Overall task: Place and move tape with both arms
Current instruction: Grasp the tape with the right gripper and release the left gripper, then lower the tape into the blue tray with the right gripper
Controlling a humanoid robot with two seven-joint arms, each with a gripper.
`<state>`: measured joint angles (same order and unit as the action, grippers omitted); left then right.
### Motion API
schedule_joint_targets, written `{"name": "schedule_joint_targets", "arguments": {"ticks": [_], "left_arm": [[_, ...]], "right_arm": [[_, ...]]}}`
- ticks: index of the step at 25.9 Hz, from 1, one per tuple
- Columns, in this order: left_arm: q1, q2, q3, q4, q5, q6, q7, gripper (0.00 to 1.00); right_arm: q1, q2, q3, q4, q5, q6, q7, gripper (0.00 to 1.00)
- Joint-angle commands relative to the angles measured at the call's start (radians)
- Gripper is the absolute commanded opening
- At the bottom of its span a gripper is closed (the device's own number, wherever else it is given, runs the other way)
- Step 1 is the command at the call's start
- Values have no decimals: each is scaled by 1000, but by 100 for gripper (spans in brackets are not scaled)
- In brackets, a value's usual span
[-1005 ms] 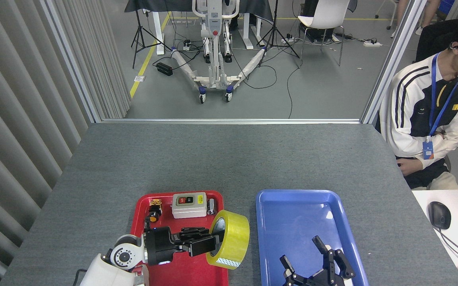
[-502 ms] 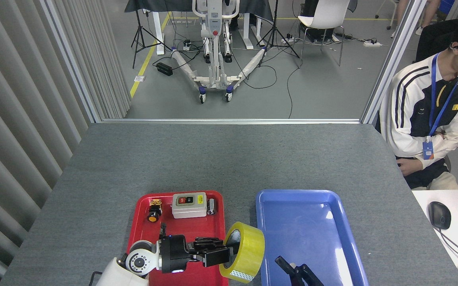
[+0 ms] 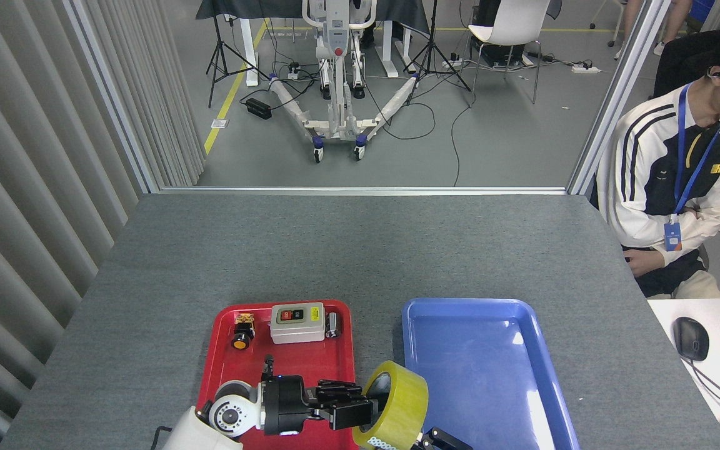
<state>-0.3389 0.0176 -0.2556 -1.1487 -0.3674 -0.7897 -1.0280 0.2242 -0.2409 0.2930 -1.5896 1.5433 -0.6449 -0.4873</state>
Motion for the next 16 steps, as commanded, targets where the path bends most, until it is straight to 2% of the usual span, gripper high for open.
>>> {"name": "schedule_joint_targets", "arguments": {"ticks": [1, 3, 4, 9, 11, 13, 16], "left_arm": [[0, -4, 6, 6, -4, 4, 8, 51], [0, -4, 26, 6, 1, 4, 14, 92], [0, -2, 49, 6, 8, 4, 17, 100], [6, 10, 133, -5, 24, 4, 23, 100], [18, 12, 148, -23, 27, 4, 71, 100], [54, 38, 179, -32, -7, 4, 246, 100], [152, 87, 222, -91, -188, 4, 661, 99]], "right_arm": [[0, -1, 3, 3, 15, -2, -2, 0], [-2, -1, 3, 5, 17, -2, -2, 0], [-3, -1, 1, 5, 17, -2, -5, 0], [-6, -3, -3, 5, 12, 11, -13, 0], [-9, -5, -9, 0, 6, 36, -13, 0], [-11, -14, -22, -3, 6, 86, -11, 1], [-12, -26, -80, -10, 1, 189, 3, 6]]}}
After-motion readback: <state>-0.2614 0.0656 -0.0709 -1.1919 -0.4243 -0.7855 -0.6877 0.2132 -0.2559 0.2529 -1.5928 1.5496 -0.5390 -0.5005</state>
